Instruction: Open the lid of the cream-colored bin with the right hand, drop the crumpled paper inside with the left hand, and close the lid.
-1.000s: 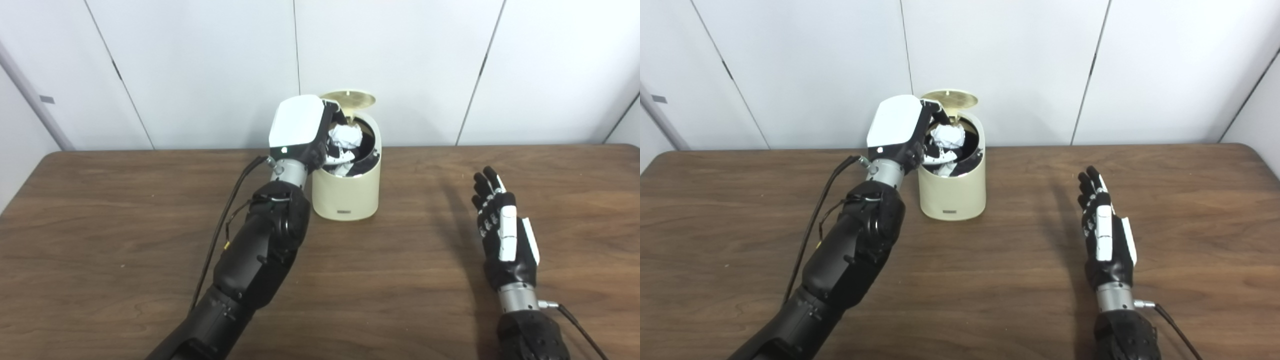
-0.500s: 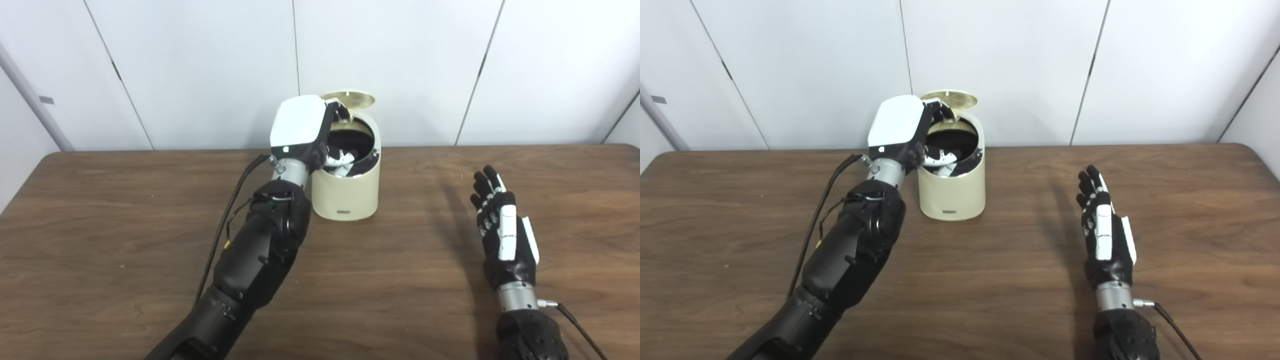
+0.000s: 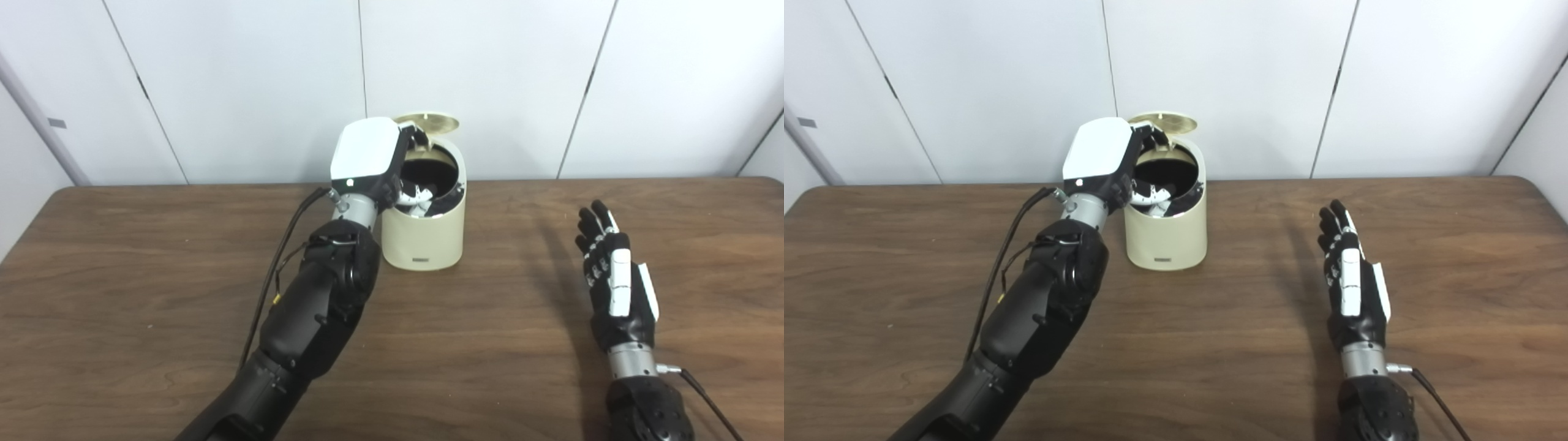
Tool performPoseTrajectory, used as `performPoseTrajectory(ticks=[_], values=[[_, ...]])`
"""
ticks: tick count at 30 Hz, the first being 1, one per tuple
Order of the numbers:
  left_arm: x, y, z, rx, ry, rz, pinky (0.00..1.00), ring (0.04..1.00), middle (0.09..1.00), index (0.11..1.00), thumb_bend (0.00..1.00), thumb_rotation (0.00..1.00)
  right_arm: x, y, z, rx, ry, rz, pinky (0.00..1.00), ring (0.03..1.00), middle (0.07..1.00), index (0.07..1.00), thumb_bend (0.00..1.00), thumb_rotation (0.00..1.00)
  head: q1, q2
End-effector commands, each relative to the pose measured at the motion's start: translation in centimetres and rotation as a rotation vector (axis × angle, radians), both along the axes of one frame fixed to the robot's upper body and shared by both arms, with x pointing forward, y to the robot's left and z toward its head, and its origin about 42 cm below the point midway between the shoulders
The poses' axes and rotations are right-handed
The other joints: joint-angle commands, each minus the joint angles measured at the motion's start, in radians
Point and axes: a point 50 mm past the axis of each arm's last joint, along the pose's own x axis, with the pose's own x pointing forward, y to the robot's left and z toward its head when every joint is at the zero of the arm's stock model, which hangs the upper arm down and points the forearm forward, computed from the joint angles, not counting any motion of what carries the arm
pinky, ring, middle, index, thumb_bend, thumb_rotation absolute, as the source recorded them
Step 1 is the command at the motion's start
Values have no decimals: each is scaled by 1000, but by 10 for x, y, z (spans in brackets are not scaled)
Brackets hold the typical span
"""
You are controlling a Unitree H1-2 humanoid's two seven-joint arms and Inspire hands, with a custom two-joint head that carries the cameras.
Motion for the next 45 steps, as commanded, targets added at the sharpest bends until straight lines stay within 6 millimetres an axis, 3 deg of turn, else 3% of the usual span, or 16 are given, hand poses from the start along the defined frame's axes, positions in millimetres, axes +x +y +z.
performPoseTrajectory(ticks=[1, 3, 5, 7, 11, 22, 28, 45], values=[[-1, -4, 14, -4, -40, -25, 532, 627, 647, 645, 863, 51, -20, 6, -40, 40, 118, -15, 969, 963, 930, 951, 538, 1000, -1, 0], [-3, -4, 14, -32, -42, -30, 534, 625, 650, 628, 851, 19, -21, 4, -41, 35, 119, -17, 968, 963, 931, 954, 538, 1000, 1, 1], [-6, -2, 14, -75, -58, -43, 506, 592, 641, 541, 649, 30, -21, 4, -41, 37, 123, -19, 965, 961, 929, 949, 539, 1000, 5, 1], [-7, 0, 14, -101, -80, -48, 475, 554, 620, 502, 544, 38, -22, 3, -42, 35, 126, -19, 964, 961, 930, 950, 540, 1000, 5, 1], [-9, 3, 13, -150, -122, -53, 376, 445, 567, 498, 485, 4, -22, 1, -43, 38, 132, -13, 972, 965, 932, 956, 544, 1000, 7, 2], [-15, 22, 14, -197, -154, -47, 346, 430, 537, 506, 474, 0, -21, 1, -42, 41, 132, -15, 977, 962, 926, 953, 550, 990, 13, 5], [-22, 40, 12, -240, -156, -31, 293, 424, 540, 532, 469, 0, -21, -1, -42, 26, 128, -12, 976, 962, 925, 951, 543, 999, 15, 7], [-44, 88, 12, -331, -167, 27, 287, 420, 532, 546, 469, 0, -21, -4, -44, 17, 134, -8, 974, 961, 925, 955, 543, 1000, 17, 8]])
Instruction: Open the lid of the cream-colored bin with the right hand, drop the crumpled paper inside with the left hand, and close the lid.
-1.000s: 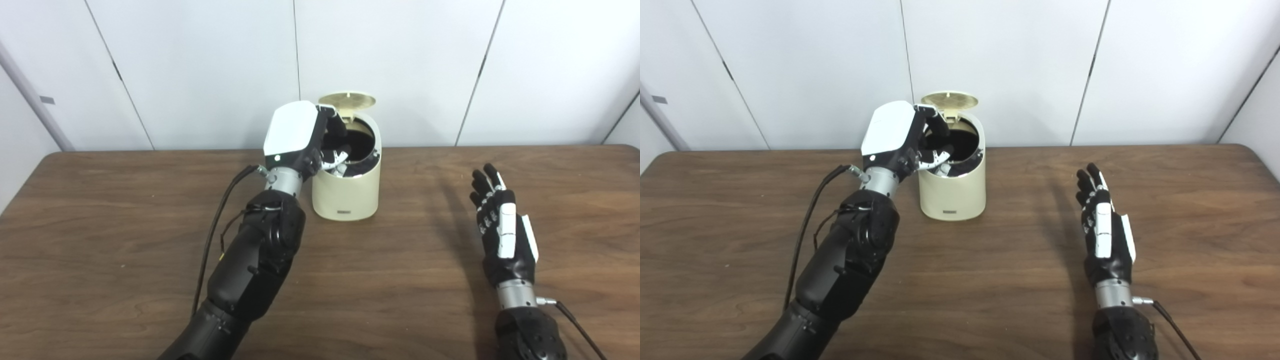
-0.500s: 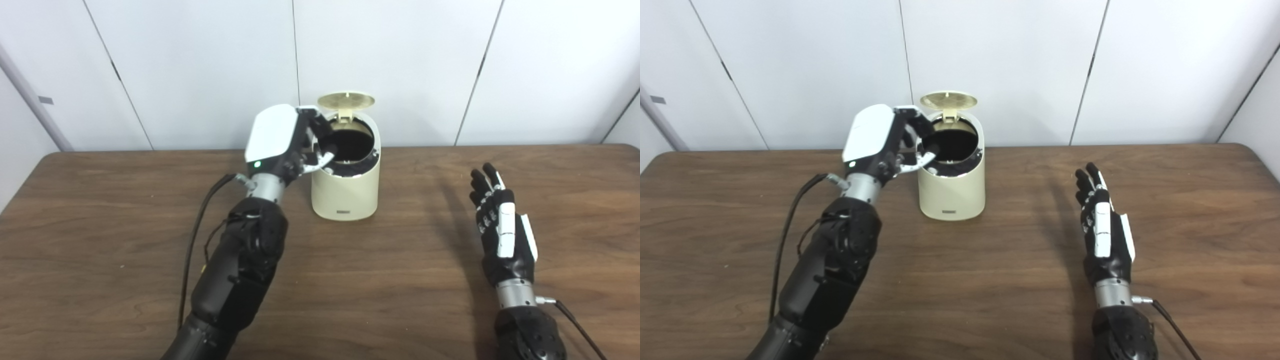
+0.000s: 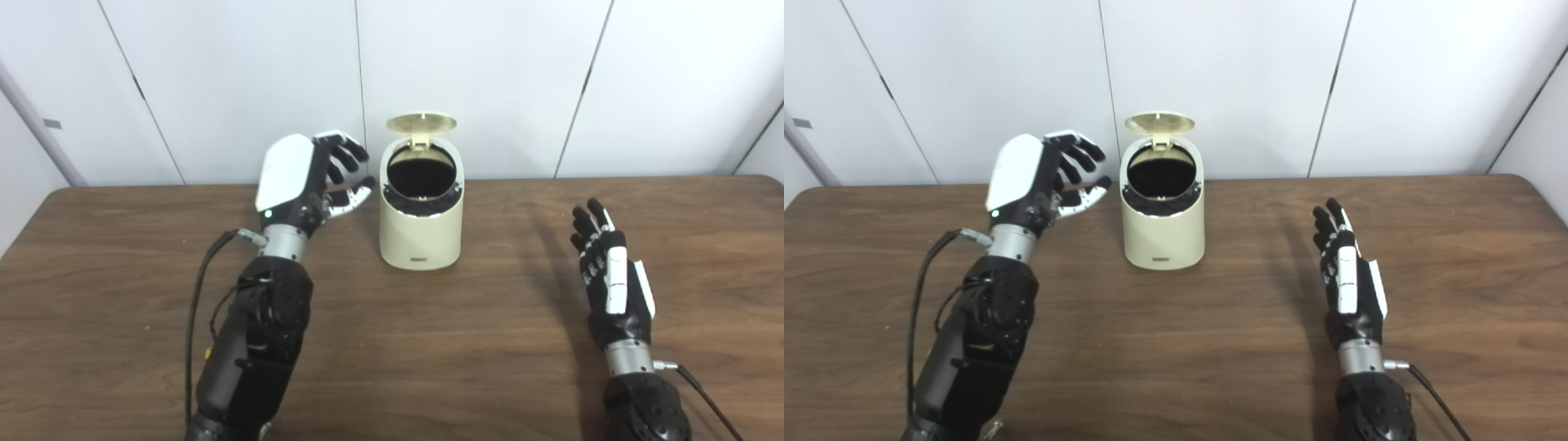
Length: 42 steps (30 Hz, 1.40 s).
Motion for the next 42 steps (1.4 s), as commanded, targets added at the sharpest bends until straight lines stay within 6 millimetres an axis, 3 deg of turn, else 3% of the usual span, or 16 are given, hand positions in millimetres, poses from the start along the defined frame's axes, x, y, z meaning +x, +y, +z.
performPoseTrajectory(ticks=[1, 13, 17, 20, 23, 25, 29, 30, 35, 42], values=[[-4, 6, 20, -20, -72, 5, 287, 420, 532, 544, 469, 0, -22, -2, -44, 24, 131, -9, 973, 961, 925, 954, 545, 1000, -2, 3], [-25, 44, -2, -154, 20, 37, 300, 433, 530, 526, 472, 0, -23, -3, -40, 22, 133, 1, 972, 966, 932, 955, 534, 1000, 1, 11], [-33, 53, -9, -210, 70, 34, 406, 419, 513, 522, 500, 0, -23, -4, -40, 22, 134, -1, 972, 961, 928, 949, 539, 1000, 4, 12], [-39, 61, -17, -289, 101, 15, 451, 543, 483, 518, 515, 0, -23, -5, -41, 25, 135, -2, 975, 960, 925, 946, 532, 998, 4, 14], [-43, 70, -26, -390, 134, -23, 469, 605, 665, 500, 504, 63, -22, -5, -40, 23, 135, 4, 975, 961, 925, 949, 534, 998, 2, 15], [-47, 75, -32, -400, 165, -29, 557, 681, 751, 714, 519, 249, -22, -6, -40, 19, 134, 7, 976, 965, 928, 954, 528, 1000, 1, 18], [-54, 86, -47, -438, 228, -34, 767, 820, 841, 844, 513, 565, -22, -9, -39, 21, 130, 9, 980, 967, 930, 955, 521, 1000, 5, 18], [-56, 90, -53, -487, 245, -59, 811, 848, 858, 868, 519, 604, -22, -10, -39, 21, 130, 9, 980, 965, 927, 955, 518, 1000, 5, 17], [-64, 103, -76, -625, 286, -127, 981, 982, 990, 975, 495, 728, -20, -13, -39, 3, 133, 10, 976, 962, 927, 952, 523, 1000, 8, 14], [-72, 109, -102, -796, 279, -189, 1000, 1000, 1000, 1000, 462, 767, -18, -14, -38, 8, 132, 17, 982, 964, 928, 952, 522, 1000, 8, 13]])
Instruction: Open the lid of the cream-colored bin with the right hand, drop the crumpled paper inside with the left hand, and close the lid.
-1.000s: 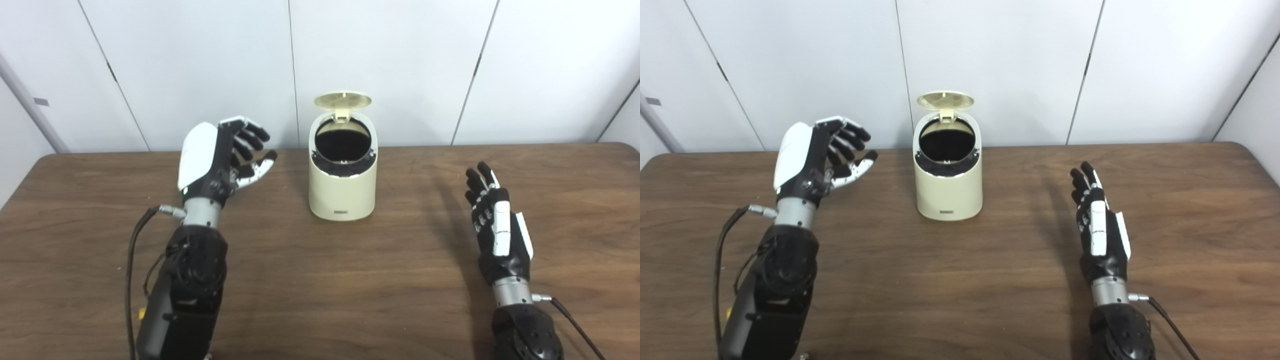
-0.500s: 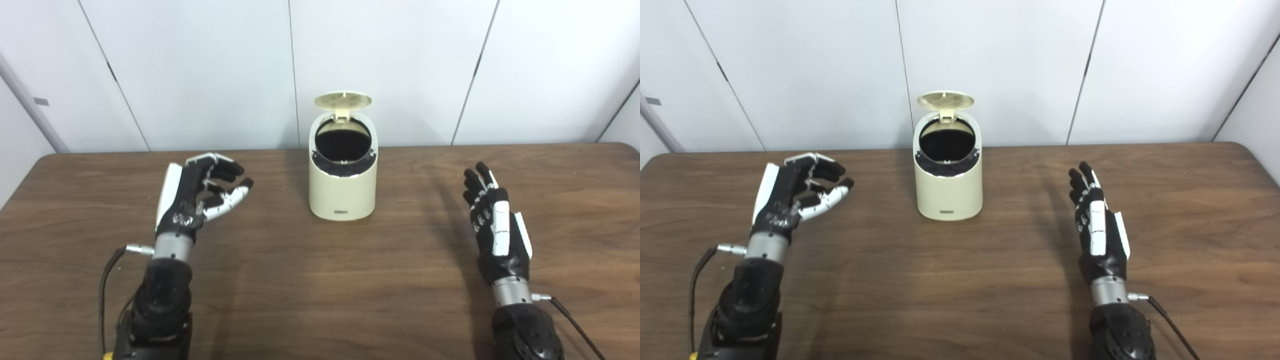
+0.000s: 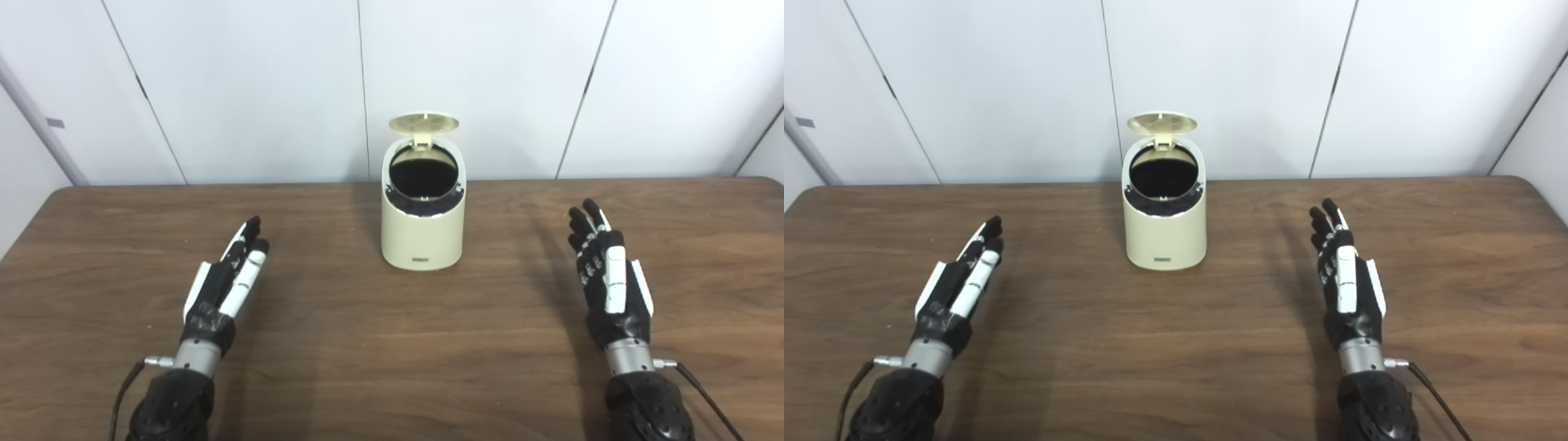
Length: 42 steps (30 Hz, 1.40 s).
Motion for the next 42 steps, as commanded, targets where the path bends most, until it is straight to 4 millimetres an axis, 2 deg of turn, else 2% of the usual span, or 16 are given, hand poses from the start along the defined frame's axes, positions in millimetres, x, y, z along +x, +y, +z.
performPoseTrajectory(ticks=[1, 3, 7, 9, 19, 27, 31, 36, 42], values=[[2, 1, 6, -62, -87, -10, 1000, 1000, 1000, 1000, 457, 770, -19, -7, -37, 3, 125, -4, 980, 962, 926, 951, 523, 1000, -2, 2], [-1, 3, -2, -111, -90, 1, 1000, 1000, 1000, 1000, 444, 767, -19, -7, -36, 7, 125, -3, 981, 964, 928, 954, 523, 1000, -1, 3], [-6, 5, -15, -134, -87, 12, 1000, 1000, 1000, 1000, 461, 928, -19, -9, -35, 8, 125, -2, 981, 967, 930, 959, 524, 999, 2, 5], [-9, 7, -19, -163, -87, 21, 1000, 1000, 1000, 1000, 481, 963, -19, -9, -35, 7, 124, 0, 979, 969, 930, 961, 524, 999, 2, 6], [-16, 11, -30, -210, -115, 112, 1000, 1000, 1000, 1000, 540, 923, -20, -6, -33, 3, 126, -1, 973, 965, 927, 955, 512, 1000, -9, 20], [-20, 15, -31, -175, -110, 139, 1000, 1000, 1000, 1000, 491, 949, -23, -3, -33, 4, 127, 0, 986, 967, 928, 954, 546, 995, -33, 27], [-22, 18, -32, -144, -93, 142, 1000, 1000, 1000, 1000, 508, 913, -24, 2, -32, 1, 123, 3, 974, 966, 931, 952, 528, 997, -55, 27], [-23, 21, -31, -132, -80, 141, 1000, 1000, 1000, 1000, 502, 902, -26, 7, -26, -4, 110, 8, 982, 981, 948, 951, 531, 999, -88, 15], [-24, 23, -33, -127, -62, 139, 1000, 1000, 1000, 1000, 476, 882, -22, 12, -10, -35, 81, 3, 979, 979, 955, 937, 538, 978, -122, -10]])
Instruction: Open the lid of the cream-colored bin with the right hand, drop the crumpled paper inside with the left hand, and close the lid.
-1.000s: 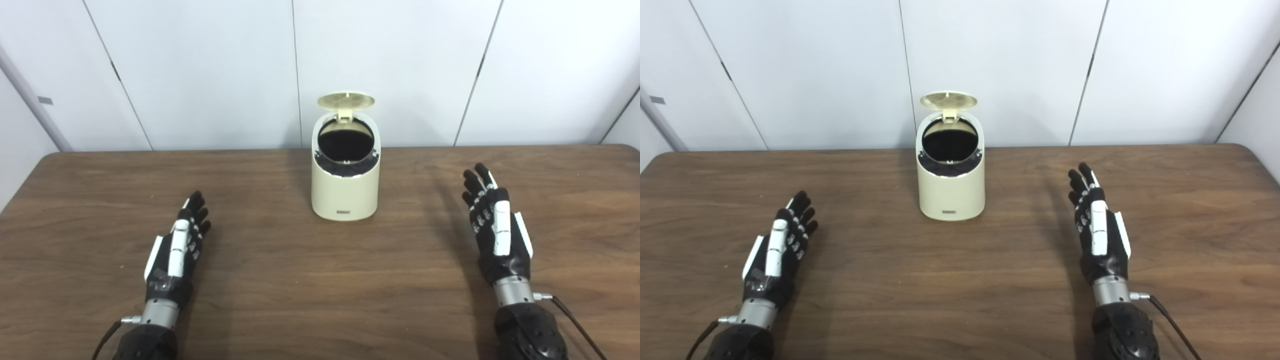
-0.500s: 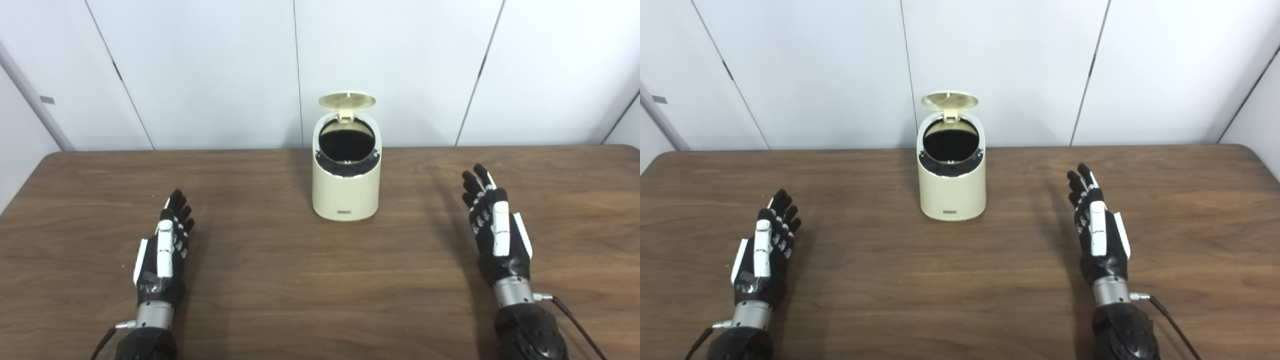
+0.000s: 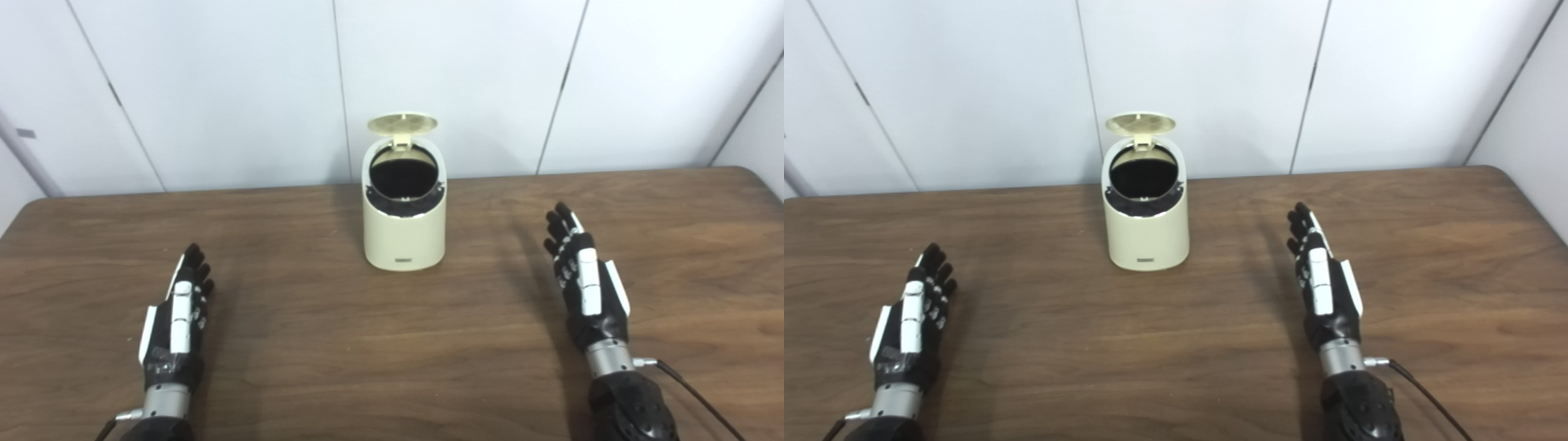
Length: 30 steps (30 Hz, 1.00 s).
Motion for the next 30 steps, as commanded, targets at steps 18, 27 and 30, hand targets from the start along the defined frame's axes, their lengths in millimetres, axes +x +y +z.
performPoseTrajectory(ticks=[18, 27, 30], values=[[-6, -4, -1, 3, 11, -20, 1000, 1000, 1000, 1000, 385, 812, 29, -1, 59, -291, -23, 16, 946, 946, 935, 896, 640, 989, -2, -88], [-8, -9, -2, 1, 18, -9, 1000, 1000, 1000, 1000, 341, 788, 47, 1, 84, -387, -87, 47, 892, 939, 943, 907, 605, 991, 13, -112], [-8, -10, -3, 11, 16, -13, 1000, 1000, 1000, 1000, 321, 781, 52, 4, 92, -425, -94, 49, 881, 931, 944, 907, 604, 977, 19, -118]])
